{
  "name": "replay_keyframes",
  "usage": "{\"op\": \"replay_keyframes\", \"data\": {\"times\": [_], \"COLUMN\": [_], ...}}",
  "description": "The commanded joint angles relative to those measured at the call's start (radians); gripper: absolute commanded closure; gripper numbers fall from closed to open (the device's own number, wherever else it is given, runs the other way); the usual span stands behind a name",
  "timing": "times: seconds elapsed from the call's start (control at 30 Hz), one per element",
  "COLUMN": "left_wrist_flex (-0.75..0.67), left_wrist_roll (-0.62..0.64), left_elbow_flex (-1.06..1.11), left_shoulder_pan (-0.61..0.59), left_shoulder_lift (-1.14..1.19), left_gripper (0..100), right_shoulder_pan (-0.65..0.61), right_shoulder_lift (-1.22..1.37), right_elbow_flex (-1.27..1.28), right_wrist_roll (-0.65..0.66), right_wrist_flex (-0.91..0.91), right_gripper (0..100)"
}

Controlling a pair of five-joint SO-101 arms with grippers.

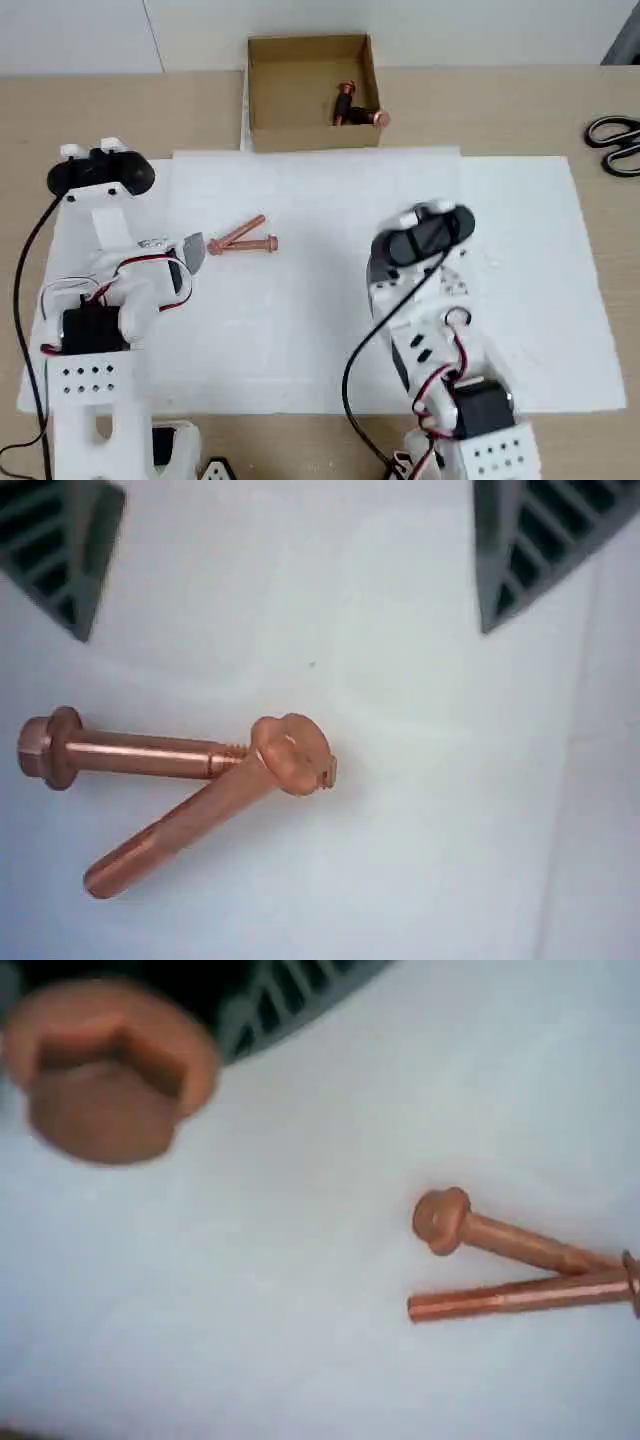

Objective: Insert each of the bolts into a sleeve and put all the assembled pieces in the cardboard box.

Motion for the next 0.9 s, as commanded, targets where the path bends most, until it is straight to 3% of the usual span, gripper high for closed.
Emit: {"op": "replay_keyframes", "data": {"times": [0.0, 0.23, 0.63, 0.87], "left_wrist_flex": [-0.003, -0.023, -0.020, -0.018], "left_wrist_roll": [-0.005, -0.005, -0.005, -0.005], "left_elbow_flex": [-0.004, 0.030, 0.031, 0.036], "left_shoulder_pan": [-0.003, -0.005, -0.005, -0.005], "left_shoulder_lift": [-0.006, -0.009, -0.009, -0.008], "left_gripper": [76, 76, 76, 76], "right_shoulder_pan": [0.045, 0.058, 0.058, 0.056], "right_shoulder_lift": [0.251, 0.840, 1.747, 2.126], "right_elbow_flex": [-0.215, -0.546, -1.201, -1.606], "right_wrist_roll": [0.017, 0.011, 0.011, 0.011], "right_wrist_flex": [-0.139, -0.567, -1.115, -1.158], "right_gripper": [99.5, 99.5, 99.5, 99.5]}}
